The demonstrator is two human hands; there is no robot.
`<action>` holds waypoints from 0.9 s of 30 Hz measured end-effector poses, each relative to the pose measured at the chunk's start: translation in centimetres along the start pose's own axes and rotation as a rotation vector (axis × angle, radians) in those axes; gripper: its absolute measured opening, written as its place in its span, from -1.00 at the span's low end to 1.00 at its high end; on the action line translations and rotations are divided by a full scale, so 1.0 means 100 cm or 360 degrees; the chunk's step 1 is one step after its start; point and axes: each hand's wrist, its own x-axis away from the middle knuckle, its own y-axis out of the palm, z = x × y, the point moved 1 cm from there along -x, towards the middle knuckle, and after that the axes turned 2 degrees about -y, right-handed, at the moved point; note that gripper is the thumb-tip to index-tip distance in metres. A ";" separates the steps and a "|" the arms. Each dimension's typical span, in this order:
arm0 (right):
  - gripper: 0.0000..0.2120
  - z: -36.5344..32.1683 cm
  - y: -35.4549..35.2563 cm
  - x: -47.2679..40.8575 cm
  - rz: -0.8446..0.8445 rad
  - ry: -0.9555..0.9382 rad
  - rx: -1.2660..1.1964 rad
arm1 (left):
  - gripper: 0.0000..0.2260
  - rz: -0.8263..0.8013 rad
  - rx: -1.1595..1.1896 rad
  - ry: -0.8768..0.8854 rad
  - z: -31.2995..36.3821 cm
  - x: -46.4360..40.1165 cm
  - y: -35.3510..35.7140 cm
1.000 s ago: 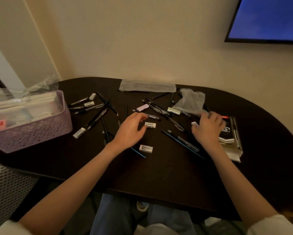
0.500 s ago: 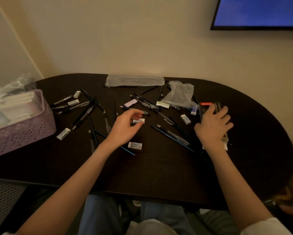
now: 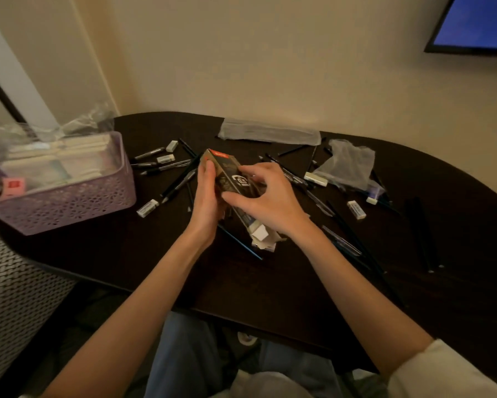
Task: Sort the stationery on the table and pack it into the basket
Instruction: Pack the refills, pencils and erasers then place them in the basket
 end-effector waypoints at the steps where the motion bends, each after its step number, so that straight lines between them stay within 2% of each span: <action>1: -0.46 -0.001 0.004 -0.005 -0.0058 -0.0026 0.0002 | -0.51 0.0060 0.0039 -0.0020 -0.001 -0.004 -0.006; 4: -0.68 0.007 0.000 -0.011 -0.0001 -0.0040 0.0014 | -0.48 0.0165 0.0229 -0.0180 -0.004 -0.010 -0.014; 6: -0.79 0.026 -0.015 -0.011 0.0124 0.0067 0.0218 | -0.46 0.0208 0.0347 -0.0259 -0.007 -0.016 -0.012; 9: -0.73 0.069 -0.041 -0.006 0.0007 0.0521 0.0864 | -0.46 0.0287 0.0414 -0.0282 -0.005 -0.028 -0.009; 11: -0.70 0.088 -0.053 0.001 -0.0076 0.0796 0.1004 | -0.47 0.0311 0.0443 -0.0230 -0.001 -0.041 -0.012; 17: -0.85 0.099 -0.056 0.002 -0.0070 0.0864 0.0986 | -0.48 0.0357 0.0479 -0.0118 0.007 -0.071 -0.027; 24: -0.88 0.098 -0.049 -0.006 -0.0146 0.0878 0.1157 | -0.45 0.0283 0.0491 -0.0118 0.001 -0.077 -0.009; 27: -0.87 0.096 -0.055 -0.014 0.0036 0.0848 0.0899 | -0.45 0.0223 0.0568 -0.0156 -0.005 -0.076 -0.005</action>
